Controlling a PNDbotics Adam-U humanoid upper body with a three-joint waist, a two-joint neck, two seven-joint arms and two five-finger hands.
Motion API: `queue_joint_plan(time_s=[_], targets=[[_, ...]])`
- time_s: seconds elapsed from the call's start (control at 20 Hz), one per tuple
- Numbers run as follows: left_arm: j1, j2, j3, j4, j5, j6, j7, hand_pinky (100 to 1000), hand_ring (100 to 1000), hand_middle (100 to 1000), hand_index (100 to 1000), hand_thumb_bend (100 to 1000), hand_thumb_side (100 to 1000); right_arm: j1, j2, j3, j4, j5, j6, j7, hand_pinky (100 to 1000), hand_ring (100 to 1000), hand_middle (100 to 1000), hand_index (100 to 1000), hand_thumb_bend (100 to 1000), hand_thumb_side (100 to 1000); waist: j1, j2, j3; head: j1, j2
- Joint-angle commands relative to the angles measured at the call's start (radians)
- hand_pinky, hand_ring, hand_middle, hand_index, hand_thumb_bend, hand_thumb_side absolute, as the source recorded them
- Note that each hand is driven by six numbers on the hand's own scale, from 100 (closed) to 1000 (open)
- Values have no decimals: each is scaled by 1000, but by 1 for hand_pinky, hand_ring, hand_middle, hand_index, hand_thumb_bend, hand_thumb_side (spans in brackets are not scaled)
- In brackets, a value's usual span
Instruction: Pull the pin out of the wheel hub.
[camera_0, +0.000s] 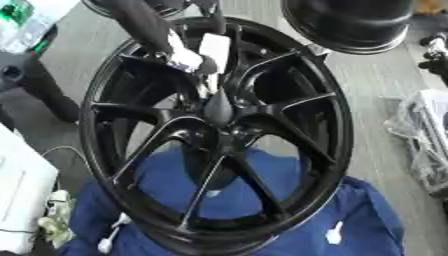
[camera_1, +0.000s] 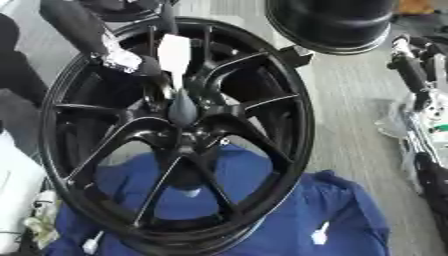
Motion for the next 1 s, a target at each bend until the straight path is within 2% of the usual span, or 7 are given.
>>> queue_joint_plan(time_s=[0.05, 0.25, 1.0], targets=[[-32, 9, 39, -6, -25, -19, -12, 981, 911, 823, 893, 389, 791, -9, -25, -4, -5, -5, -2, 4, 810, 602, 552, 806, 100, 545, 0, -16, -4, 2, -13], [-31, -3, 61, 18, -35, -5, -12, 971, 904, 813, 896, 313, 757, -13, -24, -2, -3, -6, -2, 6, 810, 602, 552, 806, 100, 546, -2, -12, -8, 6, -15], [-27, -43, 86, 133, -95, -37, -12, 956, 895, 800, 895, 320, 788, -20, -19, -2, 5, -14, -4, 7, 810, 601, 552, 805, 100, 549, -14, 9, -22, 14, -30]])
